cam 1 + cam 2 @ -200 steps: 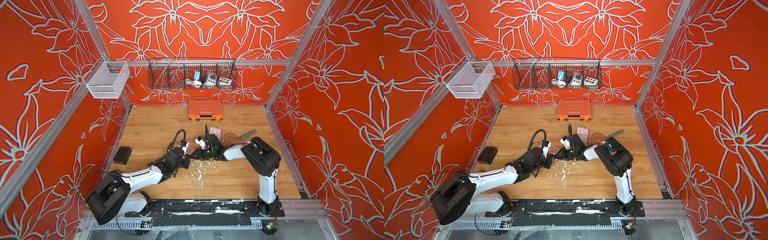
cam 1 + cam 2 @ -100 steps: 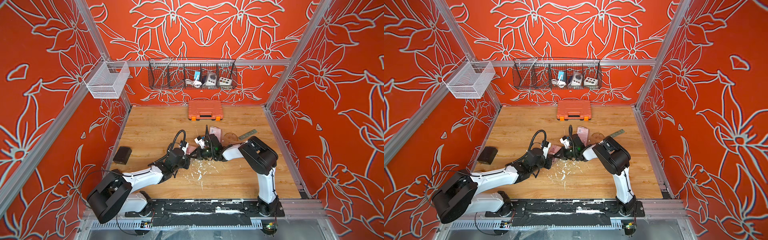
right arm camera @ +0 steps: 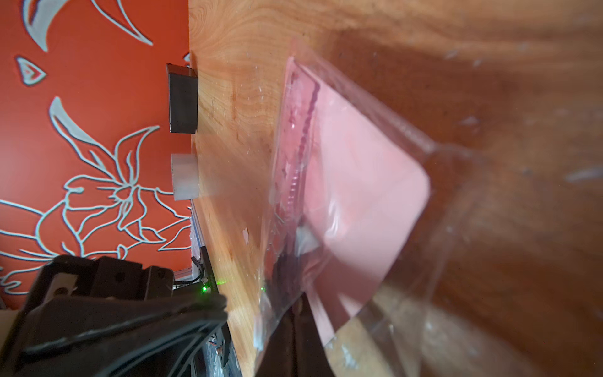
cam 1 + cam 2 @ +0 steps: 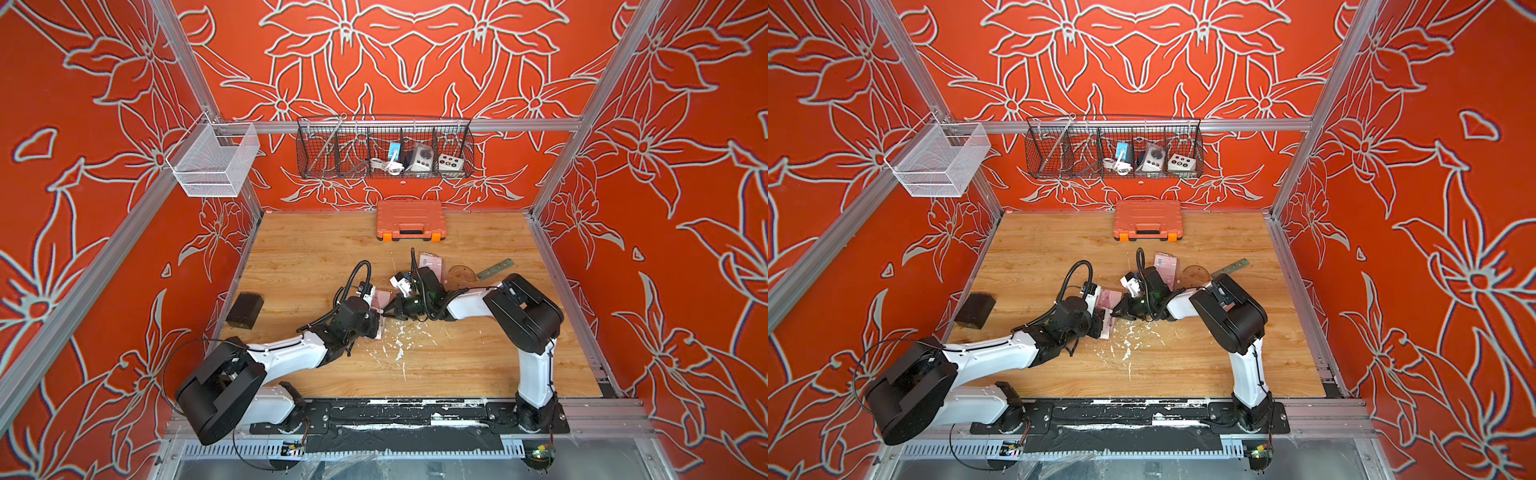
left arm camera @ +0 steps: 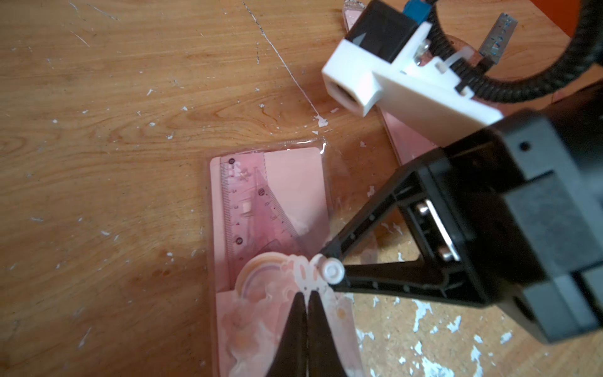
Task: Open the ruler set and take out the ruler
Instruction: Take out the ruler from the ruler set bag.
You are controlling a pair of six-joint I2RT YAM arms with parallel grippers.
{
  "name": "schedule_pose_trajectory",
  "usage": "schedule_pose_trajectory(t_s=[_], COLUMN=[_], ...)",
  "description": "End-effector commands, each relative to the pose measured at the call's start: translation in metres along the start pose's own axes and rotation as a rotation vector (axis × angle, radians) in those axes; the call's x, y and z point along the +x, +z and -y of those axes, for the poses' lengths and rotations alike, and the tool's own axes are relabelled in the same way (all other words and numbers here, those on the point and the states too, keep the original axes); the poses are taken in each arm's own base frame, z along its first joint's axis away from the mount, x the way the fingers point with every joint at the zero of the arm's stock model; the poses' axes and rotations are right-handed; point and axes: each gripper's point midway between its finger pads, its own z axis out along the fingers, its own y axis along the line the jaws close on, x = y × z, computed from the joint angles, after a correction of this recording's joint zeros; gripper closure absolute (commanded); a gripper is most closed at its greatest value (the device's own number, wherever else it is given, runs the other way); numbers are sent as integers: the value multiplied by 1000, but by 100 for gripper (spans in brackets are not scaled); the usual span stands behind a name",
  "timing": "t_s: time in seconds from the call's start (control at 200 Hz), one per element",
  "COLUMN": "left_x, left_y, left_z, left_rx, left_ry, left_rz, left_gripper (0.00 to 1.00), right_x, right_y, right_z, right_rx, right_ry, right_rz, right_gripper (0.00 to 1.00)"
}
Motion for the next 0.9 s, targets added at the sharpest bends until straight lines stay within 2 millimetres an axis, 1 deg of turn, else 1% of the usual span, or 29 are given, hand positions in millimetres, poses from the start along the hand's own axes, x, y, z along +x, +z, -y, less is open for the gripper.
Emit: schedule_pose_trajectory(t_s=[0.0,0.015,0.03,0.07,0.12,0.22,0.28,0.365,0.43,0.485,0.59,0.65,0.681,0.721,0.806,0.896], left_x=[-5,-5,-5,-4,-4,-4,-2,2,7,10,14,13,12,10,7,5], left_y=[-1,-1,-1,-1,-3,-5,-4,0,4,7,11,12,11,10,7,6], left_z=[8,9,10,14,17,23,24,19,13,8,-2,-5,-6,-6,-4,-6], left_rx=[22,25,29,46,67,97,107,77,39,12,-56,-72,-77,-80,-74,-84], left_ry=[35,39,43,59,66,65,63,64,67,67,65,64,60,56,59,67], left_rz=[-27,-33,-39,-53,-62,-68,-74,-93,-114,-123,-156,-156,-152,-146,-133,-125], left_gripper=[64,53,47,43,35,28,28,34,47,52,73,80,85,88,99,100], right_x=[-6,-6,-6,-7,-8,-9,-11,-13,-14,-14,-15,-15,-15,-14,-13,-13], right_y=[-11,-12,-13,-14,-15,-16,-18,-21,-23,-25,-27,-28,-28,-28,-26,-25], right_z=[-11,-12,-11,-13,-16,-21,-23,-28,-30,-32,-34,-31,-29,-27,-24,-22], right_rx=[47,50,57,55,44,35,37,31,35,37,42,58,65,71,75,77], right_ry=[-55,-56,-54,-49,-46,-30,-25,-27,-27,-28,-39,-42,-42,-40,-39,-41], right_rz=[19,20,21,21,23,29,35,43,46,50,52,50,51,50,46,45], right_gripper=[100,100,100,100,100,100,100,100,100,100,100,100,100,100,100,100])
